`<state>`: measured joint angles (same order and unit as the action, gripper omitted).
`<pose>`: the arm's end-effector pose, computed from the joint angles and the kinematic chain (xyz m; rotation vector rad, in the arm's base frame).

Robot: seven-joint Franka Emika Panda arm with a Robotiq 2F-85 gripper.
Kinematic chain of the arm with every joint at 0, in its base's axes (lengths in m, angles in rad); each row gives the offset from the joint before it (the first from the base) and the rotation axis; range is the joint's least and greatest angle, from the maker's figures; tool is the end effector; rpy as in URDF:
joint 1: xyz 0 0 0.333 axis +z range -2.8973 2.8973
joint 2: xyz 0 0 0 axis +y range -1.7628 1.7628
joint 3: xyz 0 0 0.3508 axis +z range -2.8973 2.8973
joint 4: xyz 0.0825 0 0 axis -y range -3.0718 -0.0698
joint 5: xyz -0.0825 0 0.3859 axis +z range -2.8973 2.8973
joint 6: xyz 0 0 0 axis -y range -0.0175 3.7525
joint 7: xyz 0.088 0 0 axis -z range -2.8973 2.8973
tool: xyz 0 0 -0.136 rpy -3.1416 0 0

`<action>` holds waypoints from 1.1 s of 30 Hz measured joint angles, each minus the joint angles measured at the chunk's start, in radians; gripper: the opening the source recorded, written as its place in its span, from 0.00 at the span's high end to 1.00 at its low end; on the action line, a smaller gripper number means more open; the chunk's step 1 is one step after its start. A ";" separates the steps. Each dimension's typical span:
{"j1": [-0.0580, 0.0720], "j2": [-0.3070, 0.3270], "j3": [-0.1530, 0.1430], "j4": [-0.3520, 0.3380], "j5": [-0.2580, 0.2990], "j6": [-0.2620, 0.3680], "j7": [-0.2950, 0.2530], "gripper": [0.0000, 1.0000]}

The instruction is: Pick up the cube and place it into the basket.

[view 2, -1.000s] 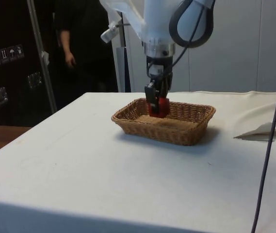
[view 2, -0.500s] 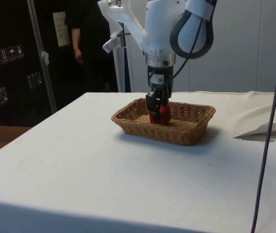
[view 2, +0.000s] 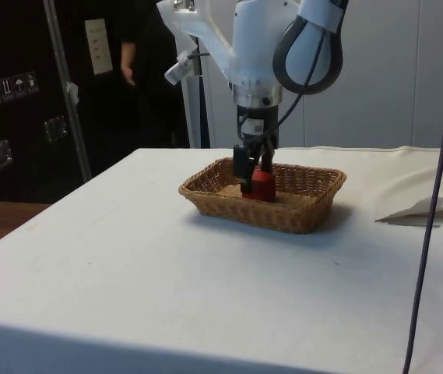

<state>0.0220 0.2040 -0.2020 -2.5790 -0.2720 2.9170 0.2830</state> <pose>0.4630 -0.0724 0.2051 3.0086 -0.2940 0.2087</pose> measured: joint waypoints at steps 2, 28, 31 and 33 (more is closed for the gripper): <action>0.000 0.000 0.000 0.000 0.000 0.000 0.000 0.00; 0.003 -0.216 0.011 0.006 0.000 -0.196 -0.010 0.00; 0.004 -0.241 0.012 0.010 0.000 -0.223 -0.012 0.00; 0.004 -0.249 0.012 0.012 0.000 -0.231 -0.012 0.00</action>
<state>0.0260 -0.0450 -0.1900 -2.5670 -0.2720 2.6860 0.2710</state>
